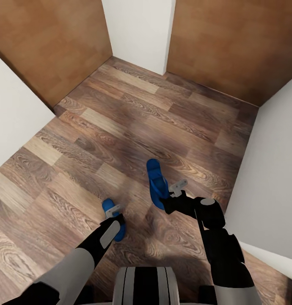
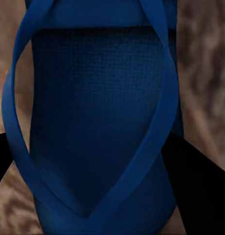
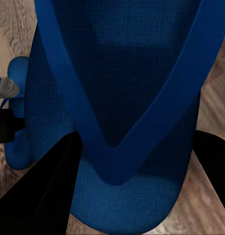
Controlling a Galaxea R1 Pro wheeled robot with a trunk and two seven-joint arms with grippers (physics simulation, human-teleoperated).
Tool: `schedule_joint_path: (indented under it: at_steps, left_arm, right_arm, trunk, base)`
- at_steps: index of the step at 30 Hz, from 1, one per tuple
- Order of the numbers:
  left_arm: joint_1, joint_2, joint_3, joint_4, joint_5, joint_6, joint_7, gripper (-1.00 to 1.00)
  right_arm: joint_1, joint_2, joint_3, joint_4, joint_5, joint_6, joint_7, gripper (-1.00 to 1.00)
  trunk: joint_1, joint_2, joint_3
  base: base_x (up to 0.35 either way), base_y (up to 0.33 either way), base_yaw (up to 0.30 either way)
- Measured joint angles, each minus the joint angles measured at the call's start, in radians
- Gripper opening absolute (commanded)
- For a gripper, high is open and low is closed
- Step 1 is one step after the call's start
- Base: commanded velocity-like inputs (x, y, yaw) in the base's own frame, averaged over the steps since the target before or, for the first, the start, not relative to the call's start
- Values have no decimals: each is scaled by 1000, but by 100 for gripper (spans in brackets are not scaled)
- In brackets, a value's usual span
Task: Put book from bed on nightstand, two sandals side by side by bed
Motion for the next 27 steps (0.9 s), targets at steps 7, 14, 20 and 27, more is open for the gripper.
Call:
schedule_joint_path:
  at_steps: [7, 14, 20, 27]
  left_arm:
    - [1, 3, 0, 10, 7, -1, -68, -100]
    - [2, 5, 2, 24, 7, -7, -143, -100]
    - [5, 7, 2, 25, 7, -11, -165, -100]
    - [12, 9, 3, 20, 1, -13, -162, -100]
  right_arm:
    - [0, 0, 0, 0, 1, 0, 0, -100]
    - [0, 0, 0, 0, 1, 0, 0, -100]
    - [0, 0, 0, 0, 1, 0, 0, -100]
    - [0, 0, 0, 0, 1, 0, 0, -100]
  trunk:
    - [0, 0, 0]
    - [0, 0, 0]
    - [0, 0, 0]
    - [0, 0, 0]
  base:
    - [0, 0, 263]
    - [0, 0, 264]
    - [0, 0, 265]
    - [0, 0, 267]
